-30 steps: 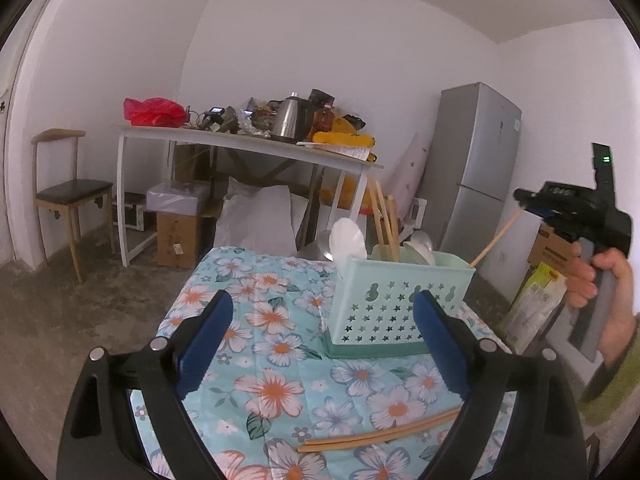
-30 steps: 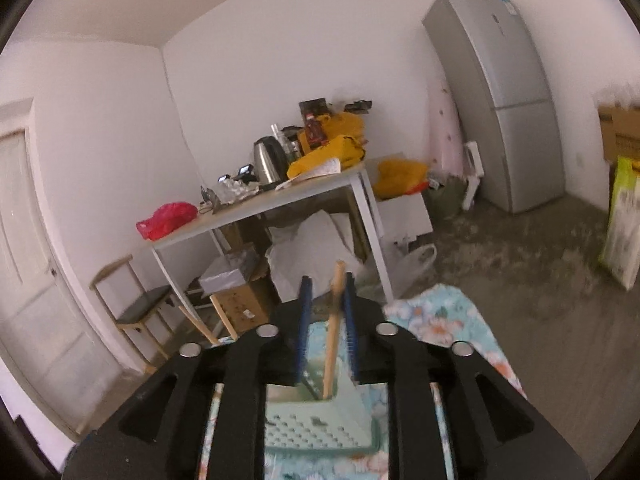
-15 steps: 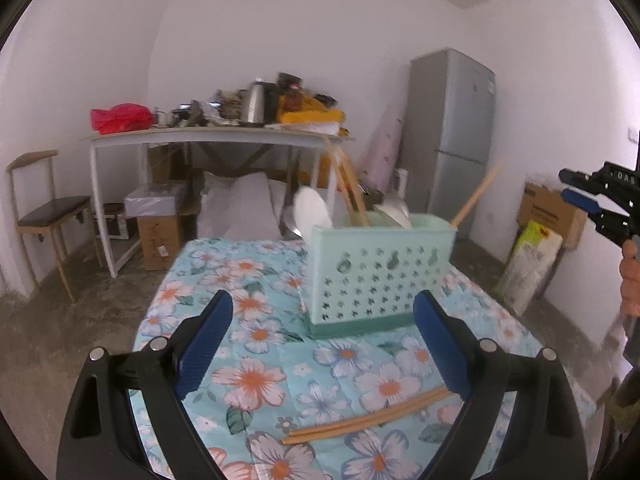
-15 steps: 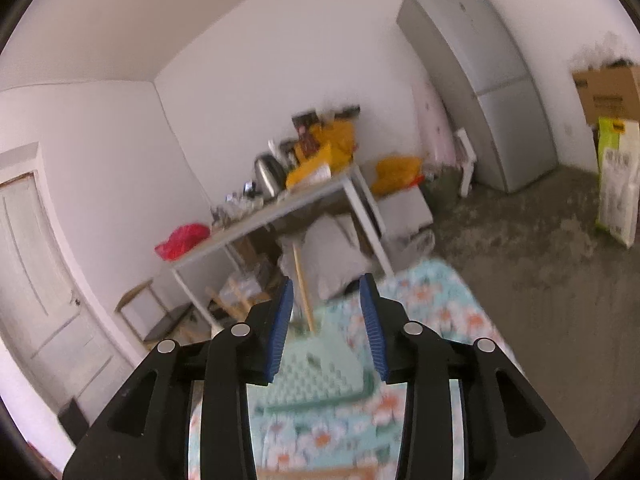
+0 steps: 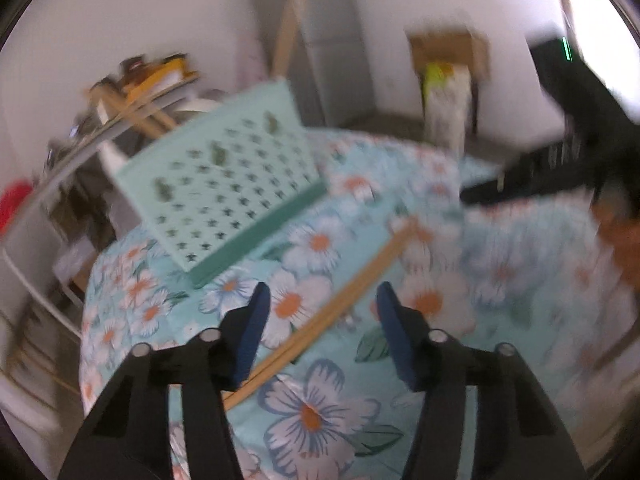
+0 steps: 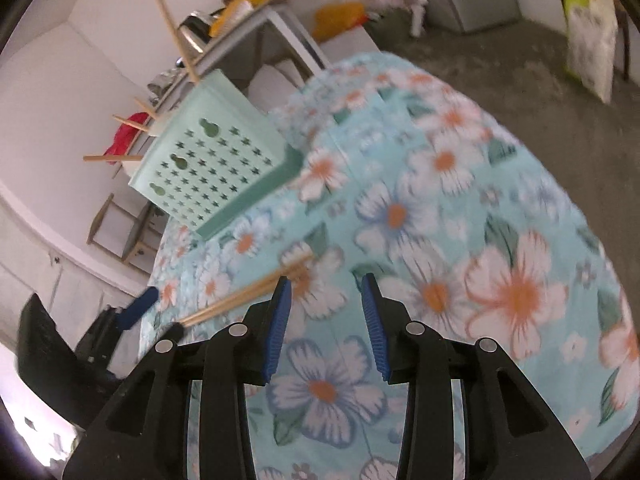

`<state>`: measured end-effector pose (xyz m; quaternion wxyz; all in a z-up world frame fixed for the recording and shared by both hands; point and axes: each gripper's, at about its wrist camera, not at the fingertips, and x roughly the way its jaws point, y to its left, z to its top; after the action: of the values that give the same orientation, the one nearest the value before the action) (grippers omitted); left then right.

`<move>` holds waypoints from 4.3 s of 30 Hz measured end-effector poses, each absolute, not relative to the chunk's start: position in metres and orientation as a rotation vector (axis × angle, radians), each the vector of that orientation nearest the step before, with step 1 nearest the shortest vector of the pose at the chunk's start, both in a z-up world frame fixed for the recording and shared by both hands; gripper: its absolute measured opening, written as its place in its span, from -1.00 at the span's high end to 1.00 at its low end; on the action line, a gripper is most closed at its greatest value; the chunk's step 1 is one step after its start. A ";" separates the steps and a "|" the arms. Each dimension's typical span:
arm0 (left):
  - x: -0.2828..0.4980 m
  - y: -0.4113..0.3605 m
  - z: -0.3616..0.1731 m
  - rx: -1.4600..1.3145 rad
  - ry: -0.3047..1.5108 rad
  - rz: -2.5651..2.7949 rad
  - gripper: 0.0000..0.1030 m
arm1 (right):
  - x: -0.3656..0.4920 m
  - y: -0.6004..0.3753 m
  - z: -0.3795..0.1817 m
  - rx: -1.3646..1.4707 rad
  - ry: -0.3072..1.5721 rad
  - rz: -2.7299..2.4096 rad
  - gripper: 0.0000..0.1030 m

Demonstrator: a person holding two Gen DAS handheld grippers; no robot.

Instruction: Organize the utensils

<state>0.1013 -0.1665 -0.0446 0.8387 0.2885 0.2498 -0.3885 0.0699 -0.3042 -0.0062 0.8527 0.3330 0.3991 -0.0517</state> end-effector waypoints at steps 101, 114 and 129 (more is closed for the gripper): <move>0.143 -0.130 0.041 0.376 0.398 -0.511 0.89 | 0.129 -0.294 -0.057 1.159 0.898 -0.043 0.49; 0.148 -0.136 0.038 0.354 0.420 -0.491 0.89 | 0.135 -0.313 -0.071 1.291 0.866 -0.115 0.85; 0.160 -0.131 0.039 0.319 0.434 -0.472 0.89 | 0.097 -0.334 0.012 1.045 0.660 -0.108 0.88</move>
<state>0.1601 -0.1312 0.0393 0.9366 0.1563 0.2122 -0.2311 0.0972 -0.3342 0.0117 0.8137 0.4896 0.3092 -0.0508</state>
